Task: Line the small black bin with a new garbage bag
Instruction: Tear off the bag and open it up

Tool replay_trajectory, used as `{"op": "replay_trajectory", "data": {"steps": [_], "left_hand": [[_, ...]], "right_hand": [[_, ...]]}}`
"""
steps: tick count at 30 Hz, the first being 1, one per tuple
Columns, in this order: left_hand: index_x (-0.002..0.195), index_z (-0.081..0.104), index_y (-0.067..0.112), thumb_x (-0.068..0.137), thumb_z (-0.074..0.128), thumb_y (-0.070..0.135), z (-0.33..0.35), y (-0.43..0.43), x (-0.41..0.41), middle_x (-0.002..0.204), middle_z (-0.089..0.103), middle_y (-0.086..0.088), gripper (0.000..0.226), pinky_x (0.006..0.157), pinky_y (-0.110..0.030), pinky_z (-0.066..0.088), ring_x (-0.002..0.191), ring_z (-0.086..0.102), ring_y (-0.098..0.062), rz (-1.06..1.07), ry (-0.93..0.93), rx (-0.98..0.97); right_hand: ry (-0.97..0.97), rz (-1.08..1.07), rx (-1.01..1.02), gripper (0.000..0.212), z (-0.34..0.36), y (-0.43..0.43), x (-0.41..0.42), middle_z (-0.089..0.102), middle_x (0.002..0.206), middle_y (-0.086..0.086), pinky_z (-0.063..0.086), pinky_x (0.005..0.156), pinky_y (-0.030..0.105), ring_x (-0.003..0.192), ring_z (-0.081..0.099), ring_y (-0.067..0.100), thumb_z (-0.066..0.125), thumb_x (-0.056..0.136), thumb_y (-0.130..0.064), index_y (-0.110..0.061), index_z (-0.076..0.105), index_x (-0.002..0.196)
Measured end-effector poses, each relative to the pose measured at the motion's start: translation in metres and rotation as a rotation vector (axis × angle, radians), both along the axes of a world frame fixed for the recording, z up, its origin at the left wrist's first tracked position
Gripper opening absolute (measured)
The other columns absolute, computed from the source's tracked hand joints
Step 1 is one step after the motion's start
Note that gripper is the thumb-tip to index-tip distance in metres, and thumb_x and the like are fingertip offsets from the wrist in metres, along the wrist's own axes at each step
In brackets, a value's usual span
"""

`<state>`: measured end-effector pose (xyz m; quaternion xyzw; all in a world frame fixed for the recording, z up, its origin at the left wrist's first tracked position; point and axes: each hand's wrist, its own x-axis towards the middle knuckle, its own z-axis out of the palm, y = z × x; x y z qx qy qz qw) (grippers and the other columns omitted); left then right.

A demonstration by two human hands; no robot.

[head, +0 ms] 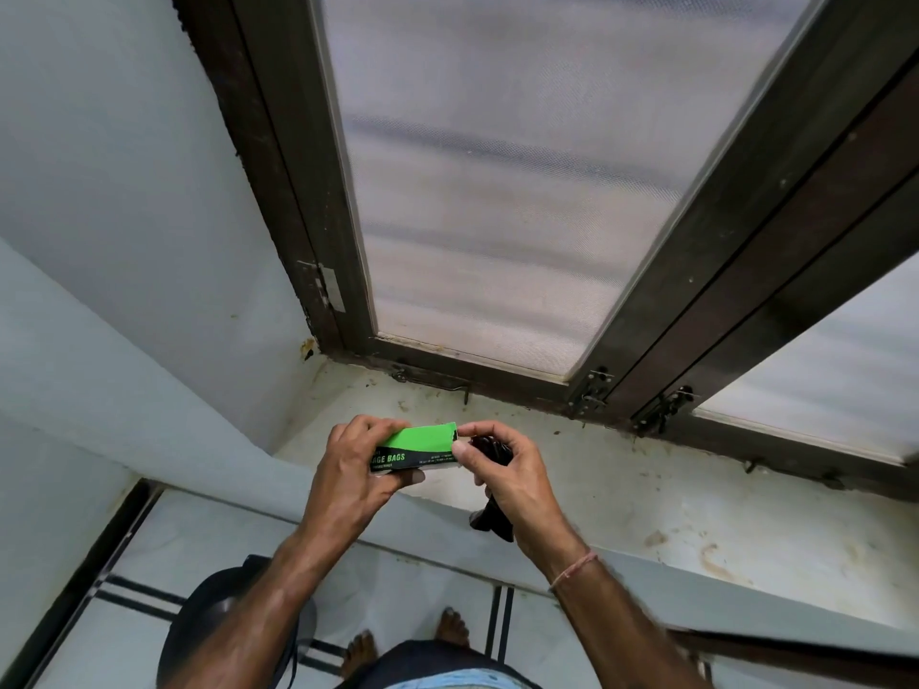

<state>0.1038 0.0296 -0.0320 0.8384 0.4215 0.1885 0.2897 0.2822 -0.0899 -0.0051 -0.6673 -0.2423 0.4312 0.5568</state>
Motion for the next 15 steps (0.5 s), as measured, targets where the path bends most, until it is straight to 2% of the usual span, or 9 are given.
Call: {"op": "replay_trajectory", "data": {"steps": [2,4,6,8,12,15], "left_hand": [[0.127,0.068,0.03,0.071,0.091,0.039,0.001,-0.007,0.005,0.112,0.061,0.011,0.061,0.073,-0.02,0.043,0.103,0.049,-0.014,0.042,-0.018,0.01],[0.126,0.068,0.03,0.072,0.09,0.039,0.001,-0.013,0.011,0.11,0.06,0.01,0.059,0.073,-0.024,0.045,0.103,0.049,-0.015,0.08,-0.026,0.029],[0.126,0.067,0.03,0.072,0.09,0.039,-0.002,-0.017,0.015,0.11,0.06,0.009,0.059,0.073,-0.024,0.043,0.102,0.048,-0.015,0.098,-0.023,0.038],[0.127,0.067,0.029,0.072,0.09,0.038,-0.006,-0.016,0.016,0.11,0.059,0.007,0.06,0.073,-0.026,0.044,0.102,0.048,-0.016,0.102,-0.01,0.037],[0.131,0.065,0.03,0.074,0.088,0.042,-0.019,0.002,0.007,0.114,0.059,0.005,0.062,0.08,-0.038,0.052,0.108,0.048,-0.02,0.071,0.07,0.019],[0.131,0.065,0.037,0.074,0.085,0.049,-0.027,0.023,-0.003,0.116,0.059,0.005,0.061,0.088,-0.043,0.043,0.114,0.048,-0.021,0.03,0.214,0.089]], "right_hand": [[-0.063,-0.085,-0.026,0.008,-0.006,0.003,-0.006,0.066,0.076,-0.007,0.059,0.054,0.036,0.067,0.057,0.006,0.079,0.092,-0.022,-0.028,0.081,0.097],[-0.138,-0.161,-0.025,0.005,-0.013,0.005,-0.012,0.07,0.071,-0.009,0.063,0.058,0.043,0.066,0.063,0.007,0.078,0.092,-0.023,-0.027,0.081,0.094],[-0.209,-0.22,-0.021,0.005,-0.017,0.008,-0.017,0.074,0.072,-0.002,0.062,0.061,0.04,0.068,0.07,0.017,0.079,0.092,-0.023,-0.021,0.078,0.087],[-0.242,-0.237,-0.051,0.009,-0.021,0.011,-0.018,0.075,0.072,0.004,0.061,0.057,0.035,0.071,0.073,0.021,0.078,0.092,-0.02,-0.016,0.075,0.084],[-0.059,-0.123,-0.1,0.002,-0.03,0.021,-0.009,0.077,0.079,0.007,0.063,0.057,0.059,0.074,0.076,0.019,0.077,0.093,-0.017,-0.016,0.079,0.093],[-0.011,-0.002,-0.128,0.013,-0.034,0.029,-0.002,0.078,0.084,0.004,0.063,0.065,0.062,0.073,0.074,0.014,0.075,0.095,-0.013,-0.014,0.08,0.106]]}}
